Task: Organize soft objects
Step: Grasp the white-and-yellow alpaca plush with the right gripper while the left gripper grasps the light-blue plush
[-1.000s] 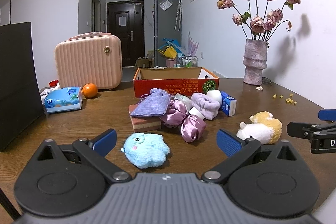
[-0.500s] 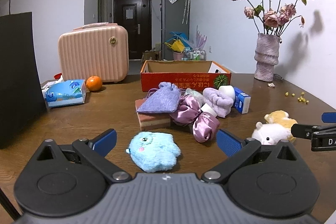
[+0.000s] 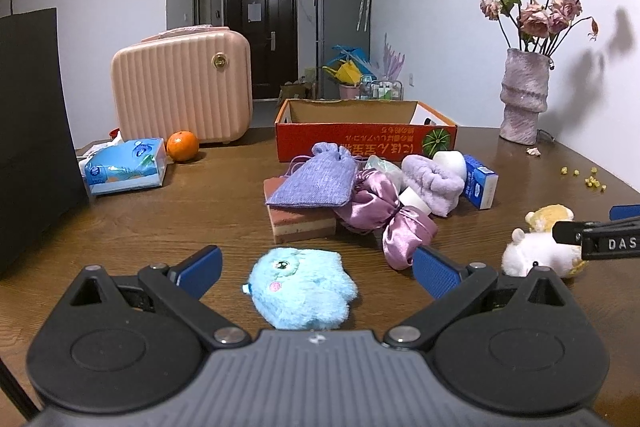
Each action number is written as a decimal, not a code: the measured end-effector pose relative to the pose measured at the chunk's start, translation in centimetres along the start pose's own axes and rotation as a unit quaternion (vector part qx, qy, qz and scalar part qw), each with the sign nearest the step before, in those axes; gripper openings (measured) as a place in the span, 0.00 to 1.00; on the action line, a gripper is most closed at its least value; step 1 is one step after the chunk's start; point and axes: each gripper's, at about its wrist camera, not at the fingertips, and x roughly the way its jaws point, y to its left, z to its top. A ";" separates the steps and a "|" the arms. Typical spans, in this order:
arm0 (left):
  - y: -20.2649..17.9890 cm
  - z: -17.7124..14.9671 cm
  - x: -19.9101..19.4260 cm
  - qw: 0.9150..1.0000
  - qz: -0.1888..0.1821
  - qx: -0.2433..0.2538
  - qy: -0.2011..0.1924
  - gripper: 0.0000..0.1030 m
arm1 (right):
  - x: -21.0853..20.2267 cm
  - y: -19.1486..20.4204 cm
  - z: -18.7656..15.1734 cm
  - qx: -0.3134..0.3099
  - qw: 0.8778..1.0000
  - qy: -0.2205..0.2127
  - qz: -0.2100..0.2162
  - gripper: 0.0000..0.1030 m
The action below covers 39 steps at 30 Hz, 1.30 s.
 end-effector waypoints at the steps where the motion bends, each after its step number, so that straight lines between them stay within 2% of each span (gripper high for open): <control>1: 0.0 0.0 0.2 1.000 0.001 0.000 0.002 1.00 | 0.5 -0.3 0.1 0.002 1.000 0.003 -0.002 0.98; 10: 0.0 0.4 1.5 1.000 0.009 -0.006 0.013 1.00 | 4.8 -2.2 0.8 0.027 0.999 0.032 -0.008 0.90; 12: -0.2 0.4 1.7 1.000 0.012 -0.005 0.017 1.00 | 5.8 -2.6 0.7 0.033 0.998 0.046 -0.005 0.81; 16: -0.4 0.4 2.0 1.000 0.015 -0.001 0.021 1.00 | 7.0 -3.2 0.2 0.052 0.997 0.056 0.012 0.78; 22: -0.7 0.5 2.9 0.999 0.018 0.003 0.033 1.00 | 7.6 -3.6 -0.3 0.068 0.995 0.065 0.030 0.66; 24: -0.8 0.5 3.1 0.999 0.018 0.005 0.035 1.00 | 7.6 -3.5 -0.4 0.068 0.995 0.067 0.029 0.54; 29: -0.7 0.8 3.3 0.999 0.021 0.008 0.036 1.00 | 7.5 -3.7 -0.6 0.072 0.995 0.065 0.037 0.51; 39: 0.0 1.5 4.3 0.998 0.013 0.023 0.057 1.00 | 6.0 -3.9 -1.3 0.098 0.993 0.030 0.060 0.49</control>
